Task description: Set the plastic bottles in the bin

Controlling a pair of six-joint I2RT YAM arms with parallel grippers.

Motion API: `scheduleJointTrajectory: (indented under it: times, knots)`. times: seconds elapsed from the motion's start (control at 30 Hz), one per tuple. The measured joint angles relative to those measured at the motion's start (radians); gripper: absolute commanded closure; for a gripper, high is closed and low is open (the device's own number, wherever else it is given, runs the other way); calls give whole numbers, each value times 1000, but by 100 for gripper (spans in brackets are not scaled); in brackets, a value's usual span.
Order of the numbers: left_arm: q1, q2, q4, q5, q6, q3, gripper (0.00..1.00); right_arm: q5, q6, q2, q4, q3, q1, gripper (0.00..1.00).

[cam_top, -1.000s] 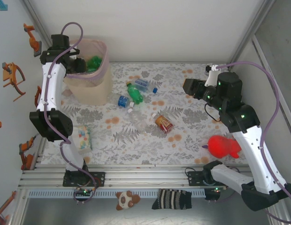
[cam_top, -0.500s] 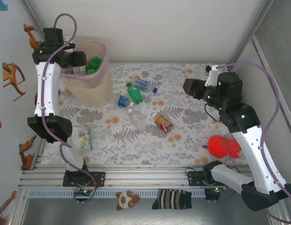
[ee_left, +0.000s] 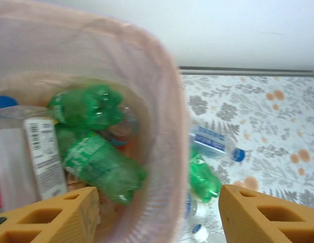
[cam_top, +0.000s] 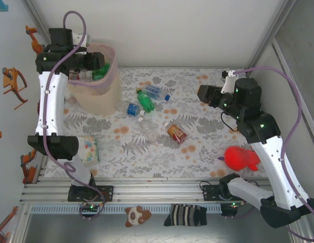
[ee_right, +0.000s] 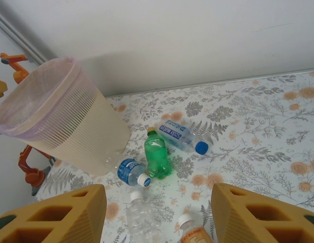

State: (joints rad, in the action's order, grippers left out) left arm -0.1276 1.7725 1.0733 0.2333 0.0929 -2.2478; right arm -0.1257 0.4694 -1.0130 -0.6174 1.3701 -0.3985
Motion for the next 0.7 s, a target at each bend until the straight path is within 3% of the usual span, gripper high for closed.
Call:
scheduleJointTrajectory:
  times: [0.2, 0.7]
  knots:
    - [-126, -20, 0, -17, 6, 10, 37, 0, 0, 0, 0, 0, 0, 44]
    - [-385, 11, 21, -221, -23, 125, 36, 0, -16, 0, 0, 0, 0, 44]
